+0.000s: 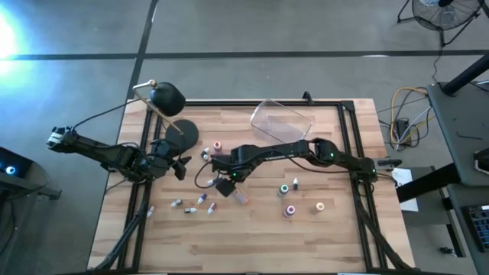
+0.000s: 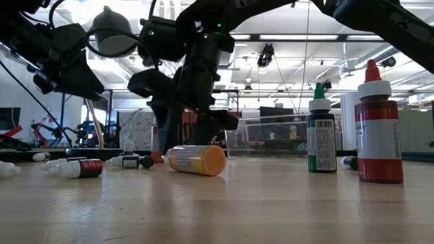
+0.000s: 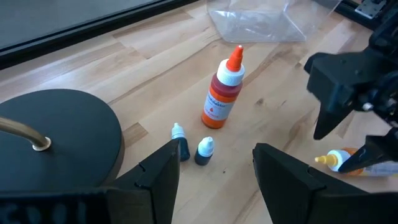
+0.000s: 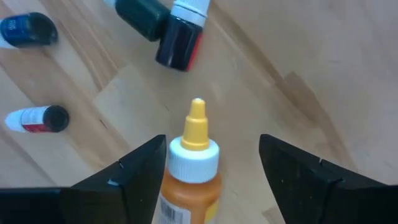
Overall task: Pick & Place food coloring
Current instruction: Adjust the large left yellow food coloring bottle
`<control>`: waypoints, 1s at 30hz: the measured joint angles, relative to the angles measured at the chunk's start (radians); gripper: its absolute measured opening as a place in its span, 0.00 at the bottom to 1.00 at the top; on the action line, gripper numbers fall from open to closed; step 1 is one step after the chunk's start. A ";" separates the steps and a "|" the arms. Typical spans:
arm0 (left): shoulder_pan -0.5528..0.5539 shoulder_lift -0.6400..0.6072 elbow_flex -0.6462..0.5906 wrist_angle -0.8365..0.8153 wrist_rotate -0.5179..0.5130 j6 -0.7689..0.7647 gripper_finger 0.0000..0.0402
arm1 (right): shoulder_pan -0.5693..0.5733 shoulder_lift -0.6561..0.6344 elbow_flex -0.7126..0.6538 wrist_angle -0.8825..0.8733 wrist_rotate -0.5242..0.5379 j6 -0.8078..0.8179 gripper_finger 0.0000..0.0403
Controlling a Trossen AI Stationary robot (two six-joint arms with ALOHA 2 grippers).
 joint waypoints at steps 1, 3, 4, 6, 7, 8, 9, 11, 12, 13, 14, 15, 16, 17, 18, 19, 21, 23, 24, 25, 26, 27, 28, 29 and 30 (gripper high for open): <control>0.000 0.000 0.000 0.000 0.000 0.002 0.44 | 0.003 0.005 0.000 0.000 0.001 0.000 0.62; 0.000 0.000 0.000 0.000 0.000 0.003 0.44 | 0.006 0.014 0.000 0.002 0.002 -0.001 0.62; 0.000 0.000 0.000 0.000 0.000 0.003 0.44 | 0.007 0.015 0.000 0.001 0.005 0.001 0.62; 0.000 0.000 0.000 0.000 0.001 0.003 0.44 | 0.007 0.015 0.000 -0.001 0.006 0.014 0.61; 0.000 0.000 0.000 0.000 0.001 0.002 0.44 | 0.007 0.016 0.000 -0.002 0.005 0.020 0.60; 0.000 0.000 0.000 0.000 0.001 0.002 0.44 | 0.007 0.016 0.000 -0.002 0.007 0.022 0.59; 0.000 0.000 0.000 0.000 0.001 0.002 0.44 | 0.007 0.016 0.000 -0.003 0.009 0.022 0.58; 0.000 0.000 0.000 0.000 0.001 0.002 0.44 | 0.007 0.016 0.000 -0.004 0.011 0.022 0.54; 0.000 0.000 0.000 0.000 0.001 0.002 0.44 | 0.007 0.017 -0.001 -0.005 0.012 0.023 0.52; 0.000 0.000 0.000 0.000 0.001 0.002 0.44 | 0.008 0.017 -0.001 -0.006 0.012 0.024 0.50; 0.000 0.000 0.000 0.000 0.001 0.002 0.44 | 0.008 0.017 -0.001 -0.007 0.013 0.025 0.48; 0.000 0.000 0.000 0.000 0.001 0.002 0.44 | 0.008 0.017 -0.003 -0.007 0.013 0.027 0.46; 0.000 0.000 0.000 0.000 0.001 0.002 0.44 | 0.008 0.017 -0.004 -0.007 0.015 0.031 0.43; 0.000 0.000 0.000 0.000 0.001 0.002 0.44 | 0.008 0.017 -0.007 -0.007 0.016 0.040 0.41; 0.000 0.000 0.000 0.000 0.001 0.002 0.44 | 0.008 0.017 -0.008 -0.008 0.017 0.051 0.38; 0.000 0.000 0.000 -0.001 0.001 0.002 0.44 | 0.007 0.017 -0.009 -0.009 0.017 0.065 0.36; 0.000 0.000 0.000 0.000 0.001 0.002 0.44 | 0.006 0.017 -0.010 -0.010 0.013 0.091 0.30; 0.000 0.000 0.000 0.000 0.001 0.002 0.44 | 0.005 0.017 -0.010 -0.011 0.008 0.104 0.26; 0.000 0.000 0.000 0.000 0.001 0.002 0.44 | 0.004 0.017 -0.010 -0.009 0.000 0.110 0.24; 0.000 0.000 0.000 -0.001 0.001 0.002 0.44 | 0.003 0.017 -0.010 0.001 -0.026 0.120 0.23; 0.000 0.000 0.000 0.000 0.001 0.002 0.44 | 0.002 0.017 -0.009 0.001 -0.046 0.131 0.21; 0.000 0.000 0.000 -0.001 0.001 0.002 0.44 | 0.003 0.017 -0.007 -0.002 -0.060 0.140 0.21; 0.000 0.000 0.000 -0.001 0.001 0.001 0.44 | 0.004 0.015 -0.006 -0.002 -0.063 0.147 0.20; 0.000 0.000 0.000 -0.001 0.001 0.001 0.44 | 0.004 0.014 -0.005 0.001 -0.057 0.150 0.19; 0.000 0.000 0.000 -0.001 0.001 0.001 0.44 | 0.004 0.010 -0.005 0.002 -0.046 0.151 0.18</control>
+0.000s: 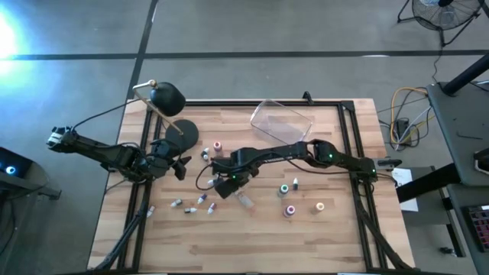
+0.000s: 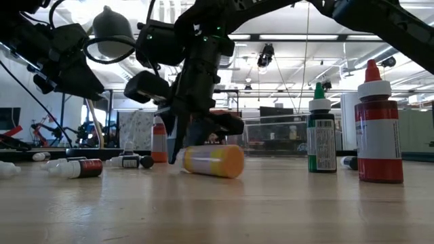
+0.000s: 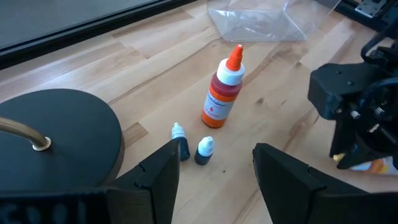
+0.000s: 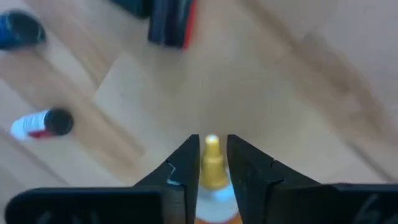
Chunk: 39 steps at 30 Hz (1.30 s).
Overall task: Pick & Place food coloring
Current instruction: Adjust the large left yellow food coloring bottle
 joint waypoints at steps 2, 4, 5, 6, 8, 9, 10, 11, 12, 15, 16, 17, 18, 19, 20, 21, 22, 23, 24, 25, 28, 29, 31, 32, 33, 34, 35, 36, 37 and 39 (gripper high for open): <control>0.000 0.000 0.000 0.000 0.000 0.000 0.44 | 0.000 -0.018 0.000 -0.001 0.057 0.000 0.15; 0.000 0.000 0.000 0.000 0.000 0.000 0.44 | 0.003 -0.050 0.000 -0.002 0.153 0.000 0.11; 0.000 0.000 0.000 0.000 0.000 0.000 0.44 | 0.004 -0.070 0.000 -0.002 0.197 0.003 0.09; 0.000 0.000 0.000 0.000 0.000 0.000 0.44 | 0.005 -0.088 0.001 -0.002 0.230 0.004 0.06; 0.000 0.000 0.000 0.000 0.000 -0.001 0.44 | 0.006 -0.115 0.002 0.002 0.254 0.001 0.03; 0.000 0.000 0.000 0.000 0.000 -0.002 0.44 | 0.005 -0.122 0.002 0.001 0.254 -0.005 0.03; 0.000 0.000 0.000 0.000 0.000 -0.002 0.44 | 0.002 -0.126 0.003 0.000 0.247 -0.015 0.03; 0.000 0.000 0.000 0.000 0.000 -0.001 0.44 | -0.002 -0.127 0.003 -0.009 0.219 -0.032 0.04; 0.000 0.000 0.000 0.000 0.000 -0.001 0.44 | -0.007 -0.127 0.002 -0.019 0.181 -0.050 0.05; 0.000 0.000 0.000 0.000 0.000 -0.001 0.44 | -0.015 -0.111 0.001 -0.037 0.087 -0.073 0.11; 0.000 0.000 0.000 0.000 0.000 -0.001 0.44 | -0.015 -0.102 0.000 -0.050 0.067 -0.080 0.14; 0.000 0.000 0.000 0.000 0.000 -0.001 0.44 | -0.014 -0.092 0.000 -0.059 0.051 -0.080 0.17; 0.000 0.000 0.000 0.000 0.000 -0.001 0.44 | -0.013 -0.083 -0.002 -0.063 0.033 -0.079 0.21; 0.000 0.001 0.000 0.000 0.002 -0.001 0.44 | -0.013 -0.075 -0.003 -0.067 0.016 -0.075 0.25; 0.000 0.000 0.000 0.001 0.006 -0.002 0.44 | -0.012 -0.073 -0.003 -0.067 0.001 -0.074 0.29; 0.000 0.000 0.000 0.002 0.008 -0.005 0.44 | -0.011 -0.072 -0.004 -0.068 -0.004 -0.073 0.33; 0.000 0.001 0.000 0.002 0.010 -0.007 0.44 | -0.008 -0.073 -0.004 -0.067 -0.003 -0.071 0.37; 0.000 0.000 0.000 0.002 0.013 -0.007 0.44 | -0.007 -0.075 -0.004 -0.067 -0.003 -0.068 0.41; 0.000 0.000 0.000 0.003 0.017 -0.007 0.44 | -0.007 -0.076 -0.004 -0.074 -0.003 -0.067 0.44; 0.000 0.000 0.000 0.003 0.019 -0.007 0.44 | -0.006 -0.076 -0.005 -0.086 -0.003 -0.064 0.47; 0.000 0.000 0.000 0.003 0.023 -0.007 0.44 | -0.006 -0.075 -0.018 -0.118 -0.003 -0.065 0.54; 0.000 0.000 0.000 0.003 0.023 -0.007 0.44 | -0.006 -0.075 -0.028 -0.118 -0.003 -0.065 0.56; 0.000 0.000 0.000 0.003 0.023 -0.007 0.44 | -0.006 -0.075 -0.050 -0.118 -0.007 -0.067 0.59; 0.000 0.000 0.000 0.003 0.023 -0.007 0.44 | -0.004 -0.075 -0.058 -0.118 -0.012 -0.069 0.60; 0.000 0.000 0.000 0.003 0.023 -0.007 0.44 | -0.002 -0.074 -0.066 -0.114 -0.017 -0.069 0.61; 0.000 0.000 0.000 0.003 0.023 -0.008 0.44 | 0.001 -0.074 -0.072 -0.109 -0.021 -0.069 0.62; 0.000 0.000 0.000 0.003 0.023 -0.008 0.44 | 0.004 -0.074 -0.075 -0.104 -0.024 -0.069 0.62; 0.000 0.000 0.000 0.003 0.023 -0.008 0.44 | 0.006 -0.074 -0.076 -0.102 -0.025 -0.068 0.62; 0.000 0.000 0.000 0.003 0.023 -0.008 0.44 | 0.008 -0.074 -0.077 -0.102 -0.026 -0.069 0.62; 0.000 0.000 0.000 0.003 0.023 -0.008 0.44 | 0.008 -0.074 -0.078 -0.097 -0.028 -0.072 0.61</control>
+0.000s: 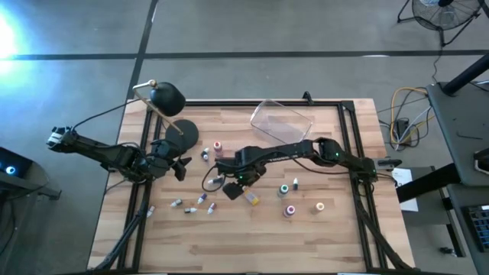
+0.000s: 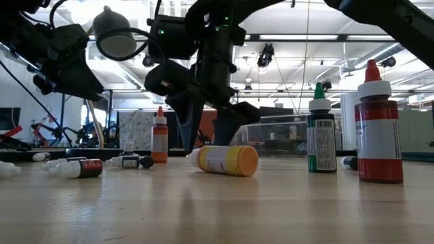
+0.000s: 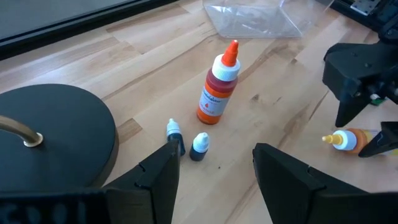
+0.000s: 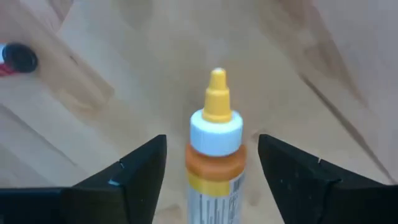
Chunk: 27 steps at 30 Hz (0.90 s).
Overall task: Pick & Place food coloring
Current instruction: Adjust the large left yellow food coloring bottle
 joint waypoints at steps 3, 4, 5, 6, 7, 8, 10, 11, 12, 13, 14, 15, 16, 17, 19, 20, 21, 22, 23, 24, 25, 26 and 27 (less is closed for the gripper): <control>0.000 0.000 0.000 0.000 0.000 0.000 0.44 | -0.003 0.000 -0.012 0.016 0.001 -0.001 0.56; 0.000 0.000 0.000 0.000 0.000 0.000 0.44 | -0.003 0.000 -0.017 0.022 0.003 -0.001 0.54; 0.000 0.000 0.000 0.000 -0.001 0.000 0.44 | -0.003 0.000 -0.021 0.026 0.003 -0.001 0.52; 0.000 0.000 0.000 0.000 -0.001 0.000 0.44 | -0.003 0.000 -0.027 0.033 0.002 -0.001 0.50; 0.000 0.000 0.000 0.000 -0.001 0.000 0.44 | -0.003 0.000 -0.034 0.048 0.001 0.000 0.48; 0.000 0.000 0.000 0.000 -0.001 0.000 0.44 | -0.003 0.000 -0.038 0.057 -0.001 0.004 0.46; 0.000 0.000 0.000 0.000 -0.002 0.000 0.44 | -0.003 0.000 -0.045 0.058 -0.004 0.007 0.43; 0.000 0.000 0.000 0.000 -0.002 0.000 0.44 | -0.003 0.000 -0.050 0.059 -0.005 0.007 0.42; 0.000 0.000 0.000 0.000 -0.002 0.000 0.44 | -0.004 0.000 -0.055 0.062 -0.005 0.008 0.41; 0.000 0.000 0.000 0.000 -0.002 0.000 0.44 | -0.004 0.000 -0.059 0.063 -0.005 0.012 0.39; 0.000 0.000 0.000 0.000 -0.002 0.000 0.44 | -0.004 0.000 -0.062 0.064 -0.003 0.019 0.38; 0.000 0.000 0.000 0.000 -0.002 0.000 0.44 | -0.004 0.000 -0.064 0.064 0.002 0.022 0.36; 0.000 0.000 0.000 0.000 -0.002 0.000 0.44 | -0.004 0.000 -0.064 0.064 0.007 0.023 0.34; 0.000 0.000 0.000 0.000 -0.002 0.000 0.44 | -0.004 0.000 -0.064 0.066 0.015 0.023 0.32; 0.000 0.000 0.000 0.000 -0.002 0.000 0.44 | -0.003 0.000 -0.064 0.068 0.023 0.023 0.29; 0.000 0.000 -0.001 0.000 -0.002 0.000 0.44 | -0.003 0.000 -0.063 0.068 0.024 0.022 0.27; 0.000 0.000 -0.003 0.001 -0.002 0.000 0.44 | -0.003 0.000 -0.063 0.069 0.024 0.022 0.27; 0.000 0.000 -0.006 0.001 -0.002 0.000 0.44 | -0.003 -0.001 -0.063 0.070 0.025 0.020 0.27; 0.000 0.000 -0.010 0.000 -0.002 -0.001 0.44 | -0.003 -0.001 -0.063 0.070 0.025 0.020 0.27; 0.000 0.000 -0.013 0.000 -0.002 -0.003 0.44 | -0.003 -0.001 -0.063 0.070 0.029 0.020 0.27; 0.000 0.000 -0.016 0.000 -0.002 -0.008 0.44 | -0.003 -0.001 -0.060 0.070 0.043 0.020 0.27; 0.000 0.000 -0.017 0.000 -0.002 -0.013 0.44 | -0.003 -0.001 -0.054 0.069 0.071 0.020 0.27; 0.000 0.000 -0.017 0.000 -0.002 -0.016 0.44 | -0.001 -0.004 -0.047 0.069 0.108 0.021 0.27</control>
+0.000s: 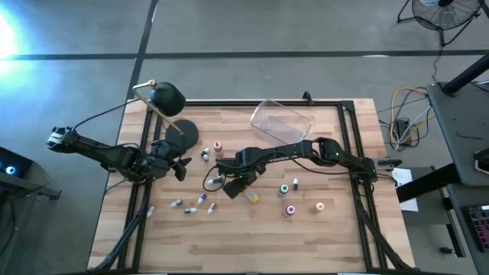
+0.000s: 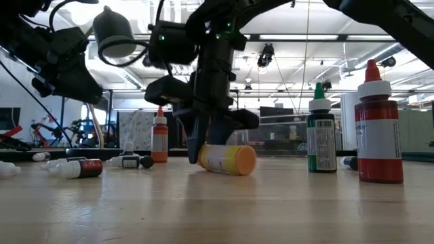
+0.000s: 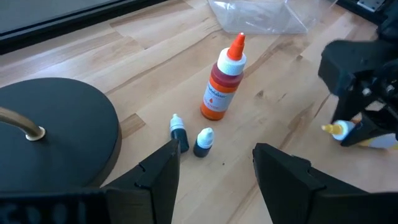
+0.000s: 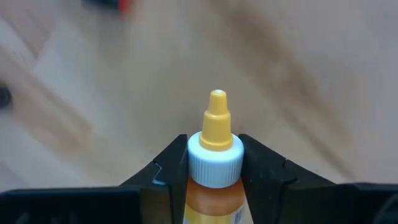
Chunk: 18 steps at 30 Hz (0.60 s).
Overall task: Pick & Place food coloring
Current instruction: Adjust the large left yellow food coloring bottle
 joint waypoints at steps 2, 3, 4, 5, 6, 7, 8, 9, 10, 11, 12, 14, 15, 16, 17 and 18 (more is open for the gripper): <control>0.000 0.000 0.000 0.000 0.000 -0.005 0.44 | 0.006 -0.011 0.025 0.002 0.104 0.006 0.27; 0.000 0.000 0.000 0.000 0.000 -0.006 0.44 | 0.010 -0.020 0.037 0.004 0.173 0.010 0.27; 0.000 0.000 0.000 0.000 0.000 -0.006 0.44 | 0.016 -0.030 0.049 0.005 0.243 0.021 0.27; 0.000 0.000 0.000 0.000 0.000 -0.006 0.44 | 0.023 -0.042 0.059 0.005 0.329 0.034 0.27; 0.000 0.000 0.000 0.000 0.000 -0.006 0.44 | 0.033 -0.055 0.066 0.005 0.426 0.049 0.27; 0.000 0.000 0.000 0.000 0.000 -0.006 0.44 | 0.049 -0.072 0.069 0.007 0.538 0.063 0.26; 0.000 0.000 0.000 0.000 0.000 -0.006 0.44 | 0.070 -0.087 0.070 0.009 0.666 0.081 0.26; 0.000 0.000 0.000 0.000 0.000 -0.005 0.44 | 0.090 -0.105 0.069 0.019 0.784 0.093 0.26; 0.000 0.000 0.000 0.000 0.000 -0.005 0.44 | 0.111 -0.122 0.064 0.037 0.884 0.107 0.26; 0.000 0.000 0.000 0.000 0.000 -0.004 0.44 | 0.128 -0.133 0.061 0.043 0.978 0.124 0.26; 0.000 -0.001 0.000 0.000 0.000 -0.004 0.44 | 0.143 -0.144 0.057 0.039 1.048 0.147 0.26; 0.000 0.000 0.000 0.000 0.001 0.001 0.44 | 0.159 -0.148 0.046 0.030 1.138 0.223 0.27; 0.000 0.000 0.000 0.001 0.000 0.008 0.44 | 0.159 -0.146 0.036 0.023 1.151 0.262 0.27; 0.000 0.000 0.000 0.000 0.001 0.019 0.44 | 0.157 -0.144 0.020 0.023 1.153 0.302 0.28; 0.000 0.000 0.000 0.000 0.001 0.030 0.44 | 0.155 -0.143 0.000 0.025 1.151 0.346 0.29; 0.000 -0.001 0.000 0.000 0.001 0.041 0.44 | 0.153 -0.143 -0.023 0.024 1.149 0.395 0.30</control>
